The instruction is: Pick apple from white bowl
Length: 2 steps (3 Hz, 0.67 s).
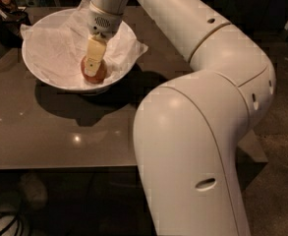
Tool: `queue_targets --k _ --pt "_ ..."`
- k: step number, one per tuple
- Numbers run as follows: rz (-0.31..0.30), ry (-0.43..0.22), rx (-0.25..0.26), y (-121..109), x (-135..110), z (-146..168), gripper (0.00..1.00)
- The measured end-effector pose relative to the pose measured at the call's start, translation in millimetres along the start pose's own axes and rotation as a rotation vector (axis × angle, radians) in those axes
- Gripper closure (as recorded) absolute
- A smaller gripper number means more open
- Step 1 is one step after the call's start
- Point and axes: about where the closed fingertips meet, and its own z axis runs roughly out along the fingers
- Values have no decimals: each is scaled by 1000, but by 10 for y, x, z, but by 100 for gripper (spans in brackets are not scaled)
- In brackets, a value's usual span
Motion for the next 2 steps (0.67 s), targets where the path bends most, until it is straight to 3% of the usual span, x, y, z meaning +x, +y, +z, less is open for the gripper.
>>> queue_targets --k 2 --pt "-43 4 -17 12 -154 138 25"
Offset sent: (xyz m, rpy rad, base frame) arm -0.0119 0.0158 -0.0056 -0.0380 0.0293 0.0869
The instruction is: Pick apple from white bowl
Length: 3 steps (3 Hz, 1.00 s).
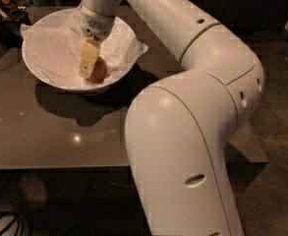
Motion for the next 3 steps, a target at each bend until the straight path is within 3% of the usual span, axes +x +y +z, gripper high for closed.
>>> queue_targets --k 3 --pt "-41 3 8 22 1 105 23"
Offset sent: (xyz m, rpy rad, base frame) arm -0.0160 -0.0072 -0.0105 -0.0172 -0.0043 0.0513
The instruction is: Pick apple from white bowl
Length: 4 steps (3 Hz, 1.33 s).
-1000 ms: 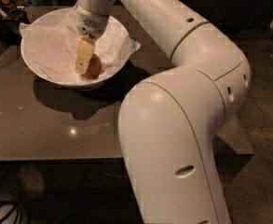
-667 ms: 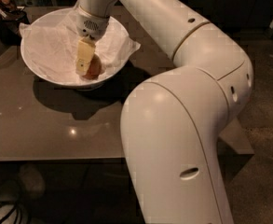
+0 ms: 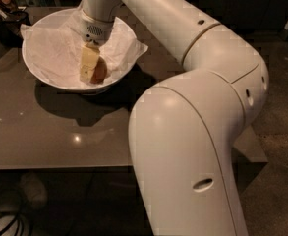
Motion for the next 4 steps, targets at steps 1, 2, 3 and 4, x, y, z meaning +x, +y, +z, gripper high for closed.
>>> queue_targets --k 1,2,3,4 --pt "-26 6 11 -21 -54 15 24" --pt "-49 18 17 -58 -63 46 25" --pt "-54 11 18 -88 -38 85 26" --pt "-41 2 9 -115 51 145 26"
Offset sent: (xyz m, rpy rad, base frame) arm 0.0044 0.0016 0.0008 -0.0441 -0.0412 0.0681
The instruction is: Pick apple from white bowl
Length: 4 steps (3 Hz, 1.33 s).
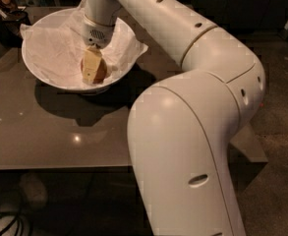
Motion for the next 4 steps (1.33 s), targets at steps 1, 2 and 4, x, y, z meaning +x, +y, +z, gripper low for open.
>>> queue_targets --k 1,2,4 --pt "11 -11 -7 -18 89 58 25" --pt "27 -20 1 -45 194 102 43" --pt "28 -20 1 -46 196 104 90"
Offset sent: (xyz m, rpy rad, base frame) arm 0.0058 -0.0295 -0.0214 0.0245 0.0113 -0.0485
